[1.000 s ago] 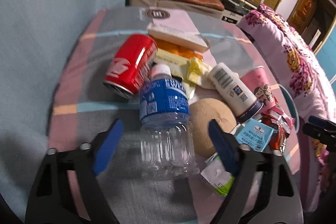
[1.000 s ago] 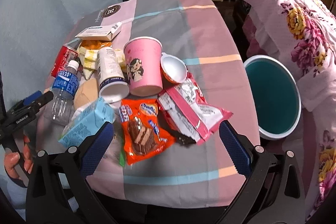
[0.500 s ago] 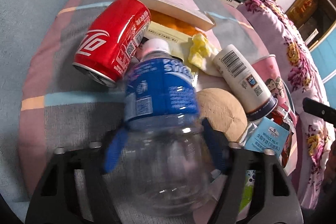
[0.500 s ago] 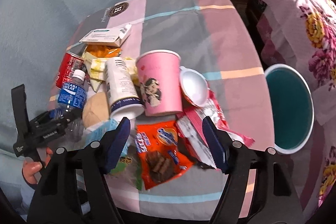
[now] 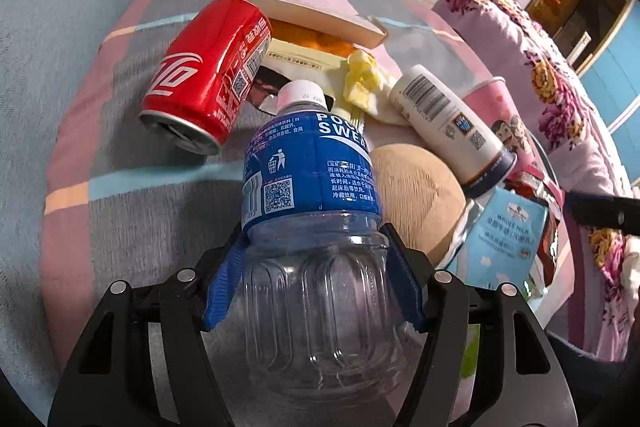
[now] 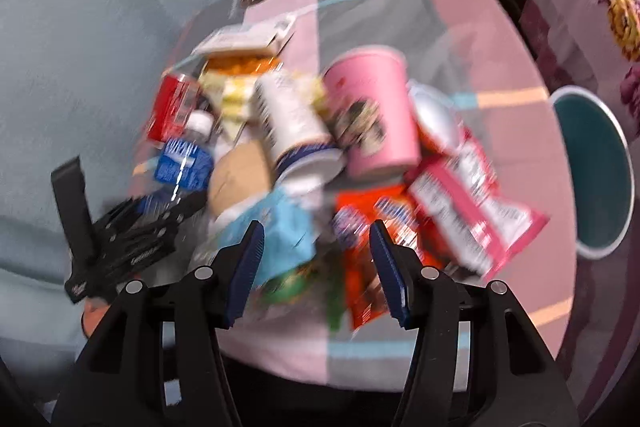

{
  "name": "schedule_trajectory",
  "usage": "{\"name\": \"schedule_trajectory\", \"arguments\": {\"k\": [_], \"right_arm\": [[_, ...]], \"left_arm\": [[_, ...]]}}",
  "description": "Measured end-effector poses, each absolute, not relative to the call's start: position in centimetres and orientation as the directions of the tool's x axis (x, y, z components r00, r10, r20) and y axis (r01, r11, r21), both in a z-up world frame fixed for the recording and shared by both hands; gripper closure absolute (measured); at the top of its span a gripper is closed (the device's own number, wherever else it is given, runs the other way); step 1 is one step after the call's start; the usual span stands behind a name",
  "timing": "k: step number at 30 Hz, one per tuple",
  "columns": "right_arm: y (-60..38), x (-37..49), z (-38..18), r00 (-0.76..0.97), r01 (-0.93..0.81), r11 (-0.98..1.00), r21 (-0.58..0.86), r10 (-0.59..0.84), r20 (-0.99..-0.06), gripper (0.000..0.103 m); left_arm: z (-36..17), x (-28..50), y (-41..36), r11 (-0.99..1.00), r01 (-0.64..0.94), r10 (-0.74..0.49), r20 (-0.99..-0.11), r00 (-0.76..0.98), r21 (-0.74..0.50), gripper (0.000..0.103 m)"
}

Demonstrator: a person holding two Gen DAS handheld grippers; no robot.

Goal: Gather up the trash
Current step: 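Grasp the blue-labelled water bottle with the left gripper while the right gripper approaches the milk carton, then grasp the light-blue milk carton with the right gripper and lift it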

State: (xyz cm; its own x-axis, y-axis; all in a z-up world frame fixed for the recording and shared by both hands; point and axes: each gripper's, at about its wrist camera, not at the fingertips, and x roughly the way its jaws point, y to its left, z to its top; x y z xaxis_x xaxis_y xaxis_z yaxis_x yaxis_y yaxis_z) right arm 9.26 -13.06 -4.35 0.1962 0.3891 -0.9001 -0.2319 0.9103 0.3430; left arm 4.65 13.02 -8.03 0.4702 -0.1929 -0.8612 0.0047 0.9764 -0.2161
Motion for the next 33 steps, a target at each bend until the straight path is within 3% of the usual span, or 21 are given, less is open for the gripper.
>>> {"name": "schedule_trajectory", "arguments": {"k": [5, 11, 20, 22, 24, 33], "right_arm": [[-11.6, 8.6, -5.9, 0.133, -0.192, 0.905, 0.380, 0.407, -0.904, 0.050], [-10.5, 8.8, -7.4, 0.115, -0.144, 0.912, 0.385, 0.402, -0.908, 0.036], [-8.2, 9.6, -8.8, 0.133, -0.114, 0.913, 0.391, 0.404, -0.905, 0.036], [-8.0, 9.7, -9.1, 0.134, -0.101, 0.909, 0.405, 0.416, -0.899, 0.038], [-7.7, 9.8, -9.7, 0.116, -0.089, 0.898, 0.431, 0.439, -0.891, 0.050], [-7.2, 8.9, -6.2, 0.206, -0.189, 0.880, 0.435, 0.468, -0.859, 0.062]], "left_arm": [[-8.4, 3.9, 13.5, 0.975, 0.021, -0.208, -0.863, 0.460, -0.223, 0.036], [-8.9, 2.8, 13.5, 0.965, 0.045, -0.249, -0.851, 0.463, -0.257, 0.037], [-9.2, 1.8, 13.4, 0.958, 0.065, -0.277, -0.834, 0.477, -0.281, 0.037], [-9.3, 1.7, 13.5, 0.954, 0.064, -0.286, -0.831, 0.477, -0.291, 0.037], [-9.3, 1.4, 13.3, 0.956, 0.066, -0.283, -0.829, 0.483, -0.288, 0.037], [-8.1, -0.1, 13.5, 0.956, 0.036, -0.266, -0.811, 0.521, -0.290, 0.037]]}}
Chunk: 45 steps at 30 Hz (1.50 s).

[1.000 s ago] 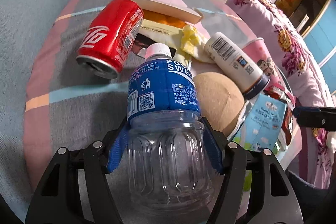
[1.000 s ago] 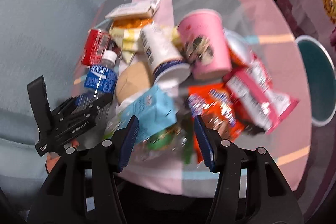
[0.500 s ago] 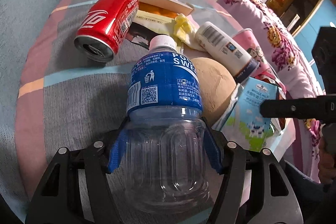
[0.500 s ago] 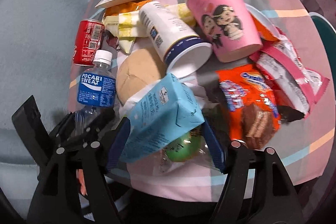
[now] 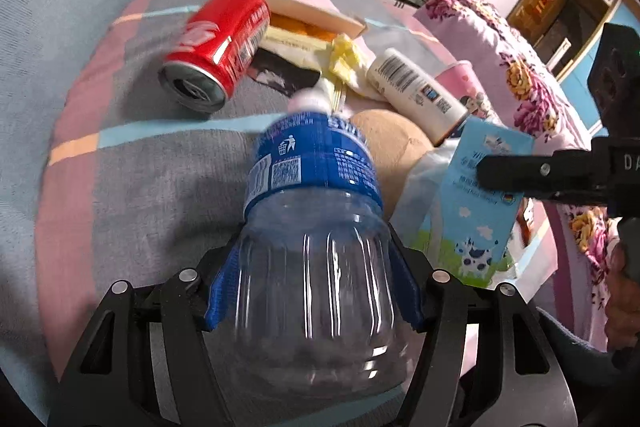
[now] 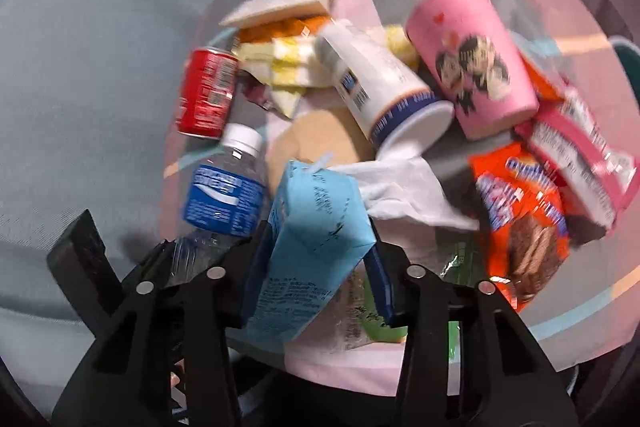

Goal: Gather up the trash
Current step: 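Grasp the light-blue milk carton with the right gripper and lift it, then carry the bottle and carton to the teal bin and release both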

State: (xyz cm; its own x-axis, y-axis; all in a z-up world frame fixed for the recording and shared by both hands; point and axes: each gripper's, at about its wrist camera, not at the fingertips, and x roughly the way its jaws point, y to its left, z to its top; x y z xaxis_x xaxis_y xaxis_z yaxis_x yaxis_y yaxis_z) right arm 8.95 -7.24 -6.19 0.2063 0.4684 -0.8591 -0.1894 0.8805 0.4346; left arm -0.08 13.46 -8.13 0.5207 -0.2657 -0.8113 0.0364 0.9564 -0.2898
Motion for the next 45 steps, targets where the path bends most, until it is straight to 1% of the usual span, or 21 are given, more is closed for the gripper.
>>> {"name": "schedule_trajectory", "arguments": {"k": [5, 11, 14, 18, 25, 28, 30, 34, 36, 38, 42, 45], "right_arm": [[-8.2, 8.7, -3.2, 0.290, -0.246, 0.877, 0.413, 0.473, -0.832, 0.063], [-12.7, 9.2, 0.4, 0.381, -0.230, 0.862, 0.452, 0.507, -0.773, 0.064], [-13.9, 9.2, 0.9, 0.377, -0.236, 0.847, 0.476, 0.532, -0.759, 0.064], [-14.1, 8.8, -0.1, 0.330, -0.289, 0.871, 0.397, 0.480, -0.813, 0.064], [-17.9, 9.1, -2.5, 0.311, -0.239, 0.885, 0.400, 0.460, -0.831, 0.063], [-18.7, 9.8, -3.5, 0.301, -0.209, 0.889, 0.407, 0.454, -0.839, 0.061], [-18.9, 10.1, -4.1, 0.289, -0.190, 0.893, 0.407, 0.447, -0.846, 0.051], [-19.3, 9.9, -4.4, 0.281, -0.170, 0.894, 0.414, 0.447, -0.849, 0.043], [-19.6, 9.5, -4.6, 0.283, -0.156, 0.897, 0.413, 0.441, -0.852, 0.037], [-19.8, 9.1, -4.9, 0.276, -0.141, 0.897, 0.419, 0.442, -0.853, 0.037], [-19.9, 8.4, -5.6, 0.277, -0.115, 0.910, 0.399, 0.415, -0.867, 0.033], [-20.2, 8.0, -5.8, 0.278, -0.082, 0.915, 0.395, 0.401, -0.873, 0.033]], "left_arm": [[-6.1, -0.8, 13.9, 0.962, 0.007, -0.229, -0.795, 0.562, -0.272, 0.038], [-2.5, -1.5, 13.2, 0.966, 0.004, -0.205, -0.757, 0.620, -0.258, 0.038], [-1.1, -1.1, 12.2, 0.971, 0.021, -0.196, -0.744, 0.639, -0.238, 0.038], [-0.4, -0.1, 10.8, 0.973, 0.026, -0.193, -0.741, 0.643, -0.231, 0.037], [-1.4, 0.8, 7.7, 0.968, 0.066, -0.231, -0.754, 0.615, -0.243, 0.037], [-1.9, 1.6, 6.5, 0.966, 0.087, -0.246, -0.759, 0.603, -0.244, 0.037], [-2.3, 2.2, 5.9, 0.963, 0.097, -0.260, -0.763, 0.591, -0.253, 0.037], [-2.6, 2.5, 5.3, 0.959, 0.117, -0.276, -0.763, 0.584, -0.257, 0.037], [-2.8, 2.6, 5.3, 0.958, 0.120, -0.280, -0.764, 0.581, -0.260, 0.037], [-2.9, 2.5, 5.4, 0.958, 0.122, -0.282, -0.765, 0.579, -0.261, 0.037], [-3.0, 2.2, 5.5, 0.956, 0.120, -0.287, -0.760, 0.583, -0.269, 0.037], [-3.0, 1.8, 5.6, 0.954, 0.121, -0.292, -0.757, 0.585, -0.274, 0.037]]}}
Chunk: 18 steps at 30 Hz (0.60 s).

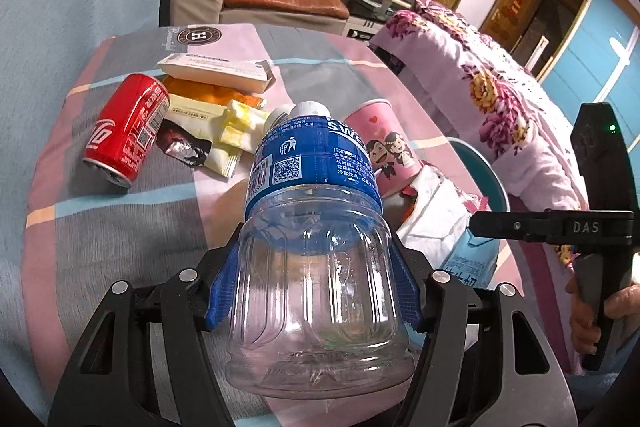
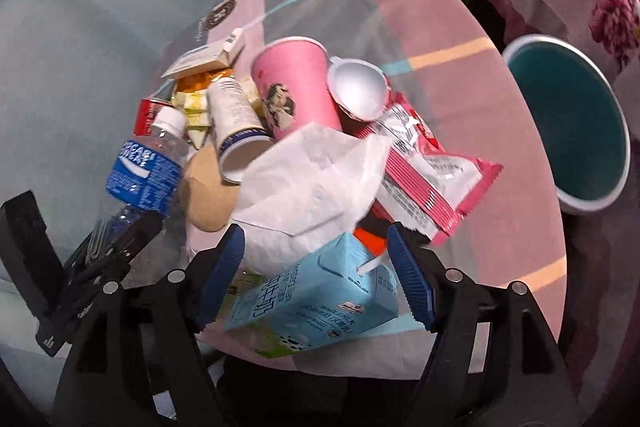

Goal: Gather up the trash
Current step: 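Carry the bottle and carton to the teal bin and release both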

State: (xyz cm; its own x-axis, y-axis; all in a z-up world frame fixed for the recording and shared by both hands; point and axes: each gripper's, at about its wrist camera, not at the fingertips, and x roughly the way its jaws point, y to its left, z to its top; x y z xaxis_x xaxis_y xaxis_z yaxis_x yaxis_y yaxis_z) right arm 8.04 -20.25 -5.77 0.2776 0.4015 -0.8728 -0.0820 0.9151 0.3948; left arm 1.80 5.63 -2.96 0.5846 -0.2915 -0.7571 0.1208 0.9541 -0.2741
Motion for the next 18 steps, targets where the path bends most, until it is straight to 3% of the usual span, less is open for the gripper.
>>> {"name": "schedule_trajectory", "arguments": {"k": [7, 18], "right_arm": [[-22.9, 5.5, -4.7, 0.332, 0.021, 0.944, 0.329, 0.304, -0.893, 0.026], [-22.2, 2.6, -6.9, 0.193, 0.108, 0.915, 0.390, 0.365, -0.911, 0.026]], "left_arm": [[-2.9, 1.3, 5.8, 0.947, 0.140, -0.315, -0.741, 0.592, -0.290, 0.037], [-2.4, 0.4, 5.3, 0.932, 0.198, -0.361, -0.710, 0.604, -0.305, 0.037]]}}
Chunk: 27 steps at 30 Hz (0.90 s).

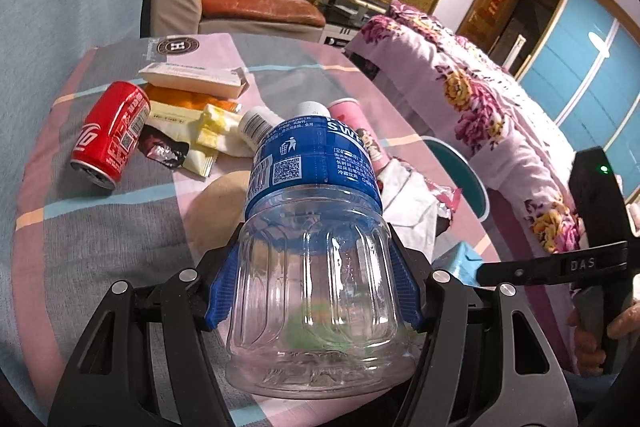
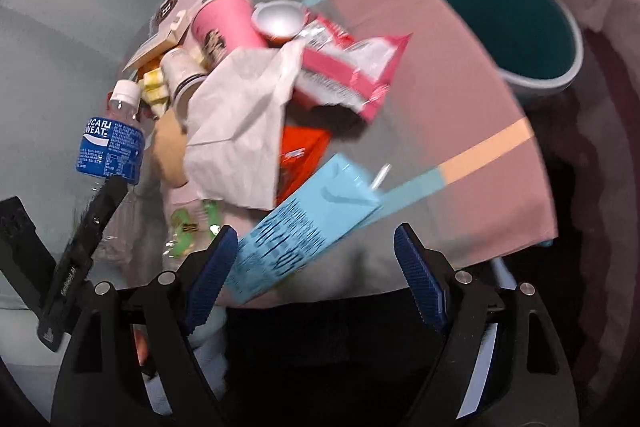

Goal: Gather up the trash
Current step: 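Carry the bottle and carton to the teal bin and release both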

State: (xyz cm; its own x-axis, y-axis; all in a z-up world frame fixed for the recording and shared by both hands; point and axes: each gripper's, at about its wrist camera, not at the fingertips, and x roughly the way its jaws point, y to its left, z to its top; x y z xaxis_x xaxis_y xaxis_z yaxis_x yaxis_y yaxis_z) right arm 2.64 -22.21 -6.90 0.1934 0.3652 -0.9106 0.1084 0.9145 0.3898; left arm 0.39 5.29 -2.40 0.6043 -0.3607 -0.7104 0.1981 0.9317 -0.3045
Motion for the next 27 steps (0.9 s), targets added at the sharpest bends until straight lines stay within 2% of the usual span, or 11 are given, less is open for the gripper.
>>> {"name": "schedule_trajectory", "arguments": {"k": [9, 10, 12, 14, 20, 27], "right_arm": [[-19.6, 3.8, -10.4, 0.108, 0.144, 0.924, 0.354, 0.341, -0.934, 0.027], [-19.7, 3.7, -10.5, 0.112, 0.149, 0.923, 0.355, 0.341, -0.933, 0.029], [-20.1, 3.5, -10.3, 0.131, 0.147, 0.913, 0.380, 0.363, -0.922, 0.050], [-20.7, 3.2, -9.9, 0.149, 0.130, 0.909, 0.395, 0.376, -0.914, 0.061], [-21.9, 2.4, -6.6, 0.246, 0.057, 0.905, 0.421, 0.396, -0.885, 0.068], [-25.6, 3.6, -2.8, 0.389, 0.040, 0.893, 0.448, 0.399, -0.830, 0.068]], "left_arm": [[-3.1, -0.5, 6.6, 0.936, 0.166, -0.345, -0.719, 0.603, -0.310, 0.037], [-3.1, -0.4, 6.6, 0.937, 0.165, -0.343, -0.721, 0.602, -0.308, 0.037], [-3.2, -0.4, 6.5, 0.938, 0.167, -0.342, -0.723, 0.600, -0.305, 0.037], [-3.2, -0.4, 6.4, 0.938, 0.169, -0.342, -0.723, 0.600, -0.304, 0.037], [-2.0, -0.2, 5.3, 0.941, 0.174, -0.334, -0.711, 0.619, -0.290, 0.037], [-0.1, 1.0, 2.5, 0.940, 0.218, -0.341, -0.698, 0.630, -0.262, 0.037]]}}
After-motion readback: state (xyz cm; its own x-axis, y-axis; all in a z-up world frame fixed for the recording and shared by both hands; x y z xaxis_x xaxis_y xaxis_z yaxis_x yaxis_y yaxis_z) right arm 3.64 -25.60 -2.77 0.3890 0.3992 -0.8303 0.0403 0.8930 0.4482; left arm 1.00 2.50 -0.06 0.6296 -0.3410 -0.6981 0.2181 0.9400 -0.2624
